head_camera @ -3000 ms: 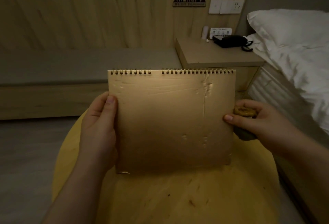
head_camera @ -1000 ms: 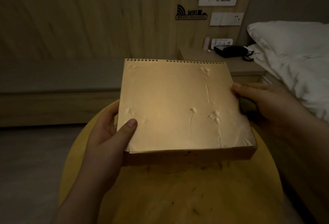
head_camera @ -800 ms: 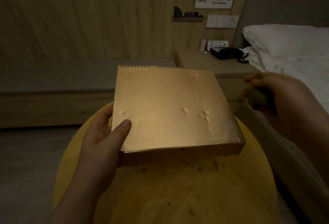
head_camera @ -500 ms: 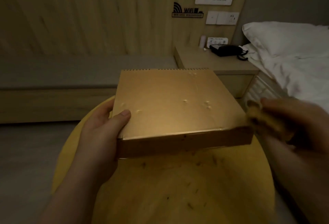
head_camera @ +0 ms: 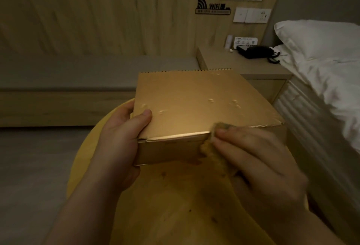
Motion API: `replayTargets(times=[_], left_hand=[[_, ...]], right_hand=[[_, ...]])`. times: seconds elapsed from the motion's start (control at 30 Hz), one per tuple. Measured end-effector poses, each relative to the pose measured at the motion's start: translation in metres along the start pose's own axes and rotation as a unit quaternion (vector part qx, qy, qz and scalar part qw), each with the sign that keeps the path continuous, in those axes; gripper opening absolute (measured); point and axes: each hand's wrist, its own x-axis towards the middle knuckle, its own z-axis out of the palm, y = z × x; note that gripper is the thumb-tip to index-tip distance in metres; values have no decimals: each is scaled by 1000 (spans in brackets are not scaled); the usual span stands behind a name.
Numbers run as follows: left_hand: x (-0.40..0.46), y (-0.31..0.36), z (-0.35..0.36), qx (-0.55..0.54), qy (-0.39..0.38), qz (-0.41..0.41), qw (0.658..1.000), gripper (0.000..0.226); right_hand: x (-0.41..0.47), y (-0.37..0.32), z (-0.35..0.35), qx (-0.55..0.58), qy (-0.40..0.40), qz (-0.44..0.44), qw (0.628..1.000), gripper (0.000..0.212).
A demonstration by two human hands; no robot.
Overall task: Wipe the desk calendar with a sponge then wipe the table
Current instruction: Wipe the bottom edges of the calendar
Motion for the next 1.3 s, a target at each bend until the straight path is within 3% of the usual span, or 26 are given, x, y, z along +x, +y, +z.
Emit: replayTargets(times=[0.37,0.73,0.9,1.13,1.3], left_hand=[[-4,2,1,9,-14,24,1000,24],[2,-2,-11,22,21,10,999,50],[3,-3,-11,19,20,18,999,35],[1,-1,-9,23,20,20,999,28],[0,0,-7,31,16,23,999,25]], right_hand=[[14,-58,59,78,-44,-46,995,21],[-12,36,-24,-67,5,27,997,25],[-24,63,-41,-82,37,43,995,32],[-26,17,5,24,23,-1,999,18],[-24,-28,54,100,-48,-51,993,34]])
